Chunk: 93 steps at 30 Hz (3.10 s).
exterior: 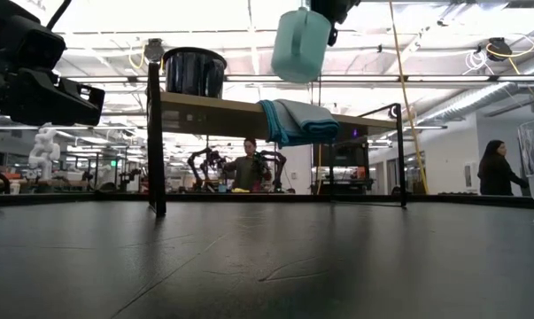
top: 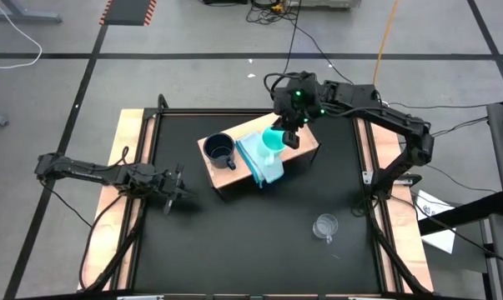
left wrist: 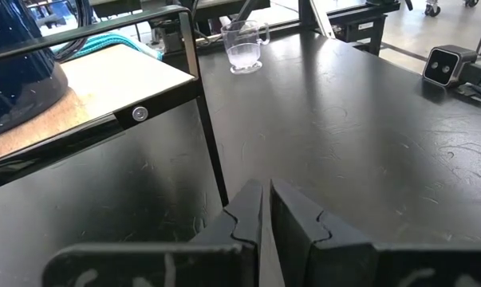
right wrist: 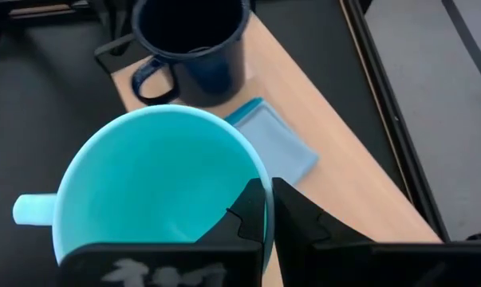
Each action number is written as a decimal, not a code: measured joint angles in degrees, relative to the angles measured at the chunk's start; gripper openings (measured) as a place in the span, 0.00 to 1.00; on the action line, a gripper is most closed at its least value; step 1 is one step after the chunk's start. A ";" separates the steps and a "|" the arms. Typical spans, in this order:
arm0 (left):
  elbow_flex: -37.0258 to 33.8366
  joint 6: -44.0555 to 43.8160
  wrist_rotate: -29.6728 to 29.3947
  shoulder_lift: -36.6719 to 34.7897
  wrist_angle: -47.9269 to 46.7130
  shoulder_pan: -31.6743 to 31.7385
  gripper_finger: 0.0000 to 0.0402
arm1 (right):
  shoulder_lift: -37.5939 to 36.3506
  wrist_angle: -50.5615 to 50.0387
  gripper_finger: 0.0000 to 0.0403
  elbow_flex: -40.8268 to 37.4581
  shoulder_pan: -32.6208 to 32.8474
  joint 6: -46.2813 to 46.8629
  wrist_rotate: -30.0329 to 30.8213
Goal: Stack small to large cups/mugs on shelf
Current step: Put the light blue mug over the folded light blue napkin on the shelf
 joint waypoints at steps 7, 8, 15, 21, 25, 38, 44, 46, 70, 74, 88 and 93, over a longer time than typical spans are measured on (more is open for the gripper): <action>-0.01 0.34 0.00 0.00 0.37 0.00 0.08 | 5.24 -1.86 0.00 3.54 -2.04 -1.56 0.04; -0.02 0.41 0.00 0.01 0.34 -0.01 0.08 | 6.18 -2.62 0.00 4.62 -2.11 -1.88 0.09; -0.02 1.01 0.00 0.00 0.24 0.00 0.08 | 11.78 -7.69 0.00 13.34 -1.87 -6.84 0.03; -0.02 0.96 0.00 0.01 -0.04 -0.02 0.08 | 13.28 -9.62 0.00 15.21 -1.39 -11.86 0.07; -0.02 0.96 0.00 0.00 -0.02 0.00 0.08 | 13.20 -9.51 0.00 15.21 -0.86 -13.33 -0.02; -0.02 0.87 0.00 0.00 -0.02 -0.02 0.08 | 13.24 -9.18 0.00 15.21 0.63 -15.77 -0.15; -0.02 0.76 0.00 0.00 -0.02 0.00 0.08 | 13.15 -9.28 0.00 14.30 1.80 -17.40 -0.24; -0.02 0.76 0.00 0.00 -0.02 -0.01 0.08 | 13.18 -9.41 0.00 13.23 2.09 -18.11 -0.22; -0.02 0.80 0.00 0.00 -0.02 -0.02 0.08 | 14.66 -7.49 0.00 11.28 0.91 -12.30 -0.38; -0.02 0.81 0.00 0.02 -0.02 -0.02 0.08 | 16.41 -7.03 0.00 11.49 0.50 -11.70 -0.63; -0.02 0.92 0.01 0.02 -0.03 -0.01 0.08 | 17.37 -5.77 0.00 11.39 -0.36 -12.21 -4.21; -0.02 0.90 0.02 0.00 -0.04 -0.02 0.08 | 17.43 -5.09 0.01 11.32 -0.34 -11.54 -4.26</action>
